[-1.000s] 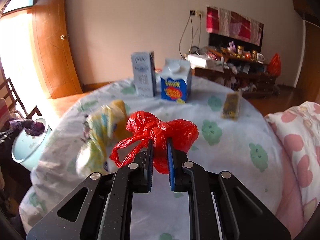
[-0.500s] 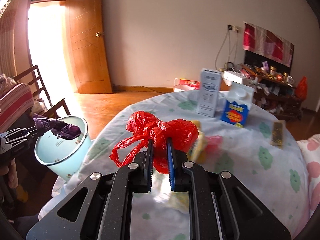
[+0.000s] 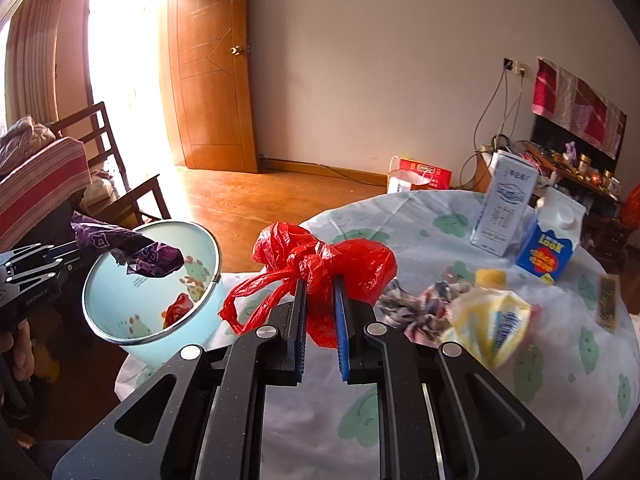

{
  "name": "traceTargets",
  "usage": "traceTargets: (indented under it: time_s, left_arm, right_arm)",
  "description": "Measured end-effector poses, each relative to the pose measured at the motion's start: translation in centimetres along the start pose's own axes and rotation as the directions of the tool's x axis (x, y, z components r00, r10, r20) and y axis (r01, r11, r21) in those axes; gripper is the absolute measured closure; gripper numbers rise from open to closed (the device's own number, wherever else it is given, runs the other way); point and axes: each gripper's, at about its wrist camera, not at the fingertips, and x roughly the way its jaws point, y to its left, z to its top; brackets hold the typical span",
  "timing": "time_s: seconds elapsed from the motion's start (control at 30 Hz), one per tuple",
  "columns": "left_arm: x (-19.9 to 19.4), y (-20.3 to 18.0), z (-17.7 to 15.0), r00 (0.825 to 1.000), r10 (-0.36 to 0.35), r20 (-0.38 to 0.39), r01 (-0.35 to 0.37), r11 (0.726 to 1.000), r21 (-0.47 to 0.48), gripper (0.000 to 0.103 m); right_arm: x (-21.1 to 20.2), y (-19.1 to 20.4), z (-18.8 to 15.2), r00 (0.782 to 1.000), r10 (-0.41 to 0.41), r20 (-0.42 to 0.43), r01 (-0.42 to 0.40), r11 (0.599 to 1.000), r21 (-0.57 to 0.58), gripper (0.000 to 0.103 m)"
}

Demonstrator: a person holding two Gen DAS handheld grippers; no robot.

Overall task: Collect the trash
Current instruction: 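Carry the purple wrapper with the left tool over the wastebasket while the right tool carries the red bag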

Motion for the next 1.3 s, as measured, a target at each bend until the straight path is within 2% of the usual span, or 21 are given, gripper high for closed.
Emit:
traceTargets:
  time_s: [0.57, 1.3]
  left_arm:
    - [0.9, 2.8, -0.5, 0.998, 0.057, -0.029, -0.058, 0.998, -0.036, 0.083]
    - [1.0, 5.2, -0.5, 0.995, 0.084, -0.044, -0.088, 0.993, -0.083, 0.083]
  right_arm:
    - [3.7, 4.1, 1.2, 0.998, 0.047, -0.034, -0.049, 0.997, -0.066, 0.089]
    - [6.1, 8.2, 1.9, 0.994, 0.083, -0.068, -0.092, 0.985, -0.147, 0.089]
